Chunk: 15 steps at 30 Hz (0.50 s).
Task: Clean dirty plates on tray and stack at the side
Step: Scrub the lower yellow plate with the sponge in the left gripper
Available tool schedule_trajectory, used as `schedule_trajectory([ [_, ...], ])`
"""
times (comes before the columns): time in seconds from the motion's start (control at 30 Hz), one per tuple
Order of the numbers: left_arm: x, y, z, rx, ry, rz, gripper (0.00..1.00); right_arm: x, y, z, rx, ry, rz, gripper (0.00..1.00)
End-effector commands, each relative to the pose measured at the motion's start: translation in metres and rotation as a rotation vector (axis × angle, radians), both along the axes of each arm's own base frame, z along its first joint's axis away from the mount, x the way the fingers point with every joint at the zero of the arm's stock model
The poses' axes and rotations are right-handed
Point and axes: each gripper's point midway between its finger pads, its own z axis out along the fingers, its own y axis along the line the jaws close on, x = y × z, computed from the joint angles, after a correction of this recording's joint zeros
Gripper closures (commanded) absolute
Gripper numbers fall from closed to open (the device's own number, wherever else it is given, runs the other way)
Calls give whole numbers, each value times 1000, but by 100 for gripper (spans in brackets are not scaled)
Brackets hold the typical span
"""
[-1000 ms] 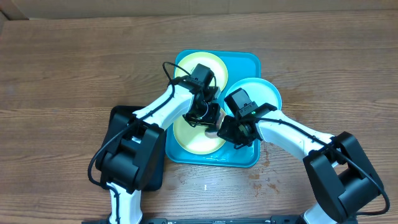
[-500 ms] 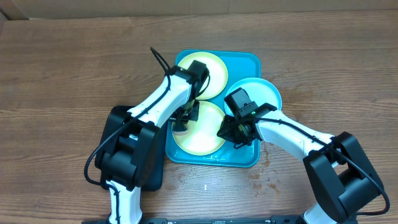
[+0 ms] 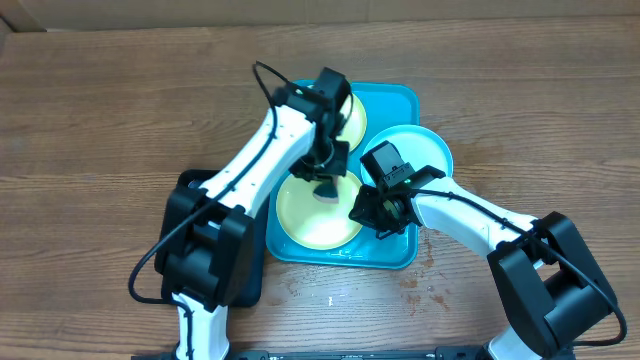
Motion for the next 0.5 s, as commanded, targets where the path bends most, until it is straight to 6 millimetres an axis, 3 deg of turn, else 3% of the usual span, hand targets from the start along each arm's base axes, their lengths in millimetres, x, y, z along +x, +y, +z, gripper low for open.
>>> schedule_trajectory([
  [0.0, -20, -8, -28, -21, 30, -52, 96, -5, -15, -12, -67, 18, -16, 96],
  [0.17, -2, -2, -57, -39, -68, -52, 96, -4, -14, -11, -66, 17, -16, 96],
  [0.33, 31, 49, -60, 188, -203, 59, 96, -4, -14, -11, -66, 17, -16, 96],
  [0.47, 39, 79, -55, 293, -223, 99, 96, -4, -14, -11, -66, 17, -16, 96],
])
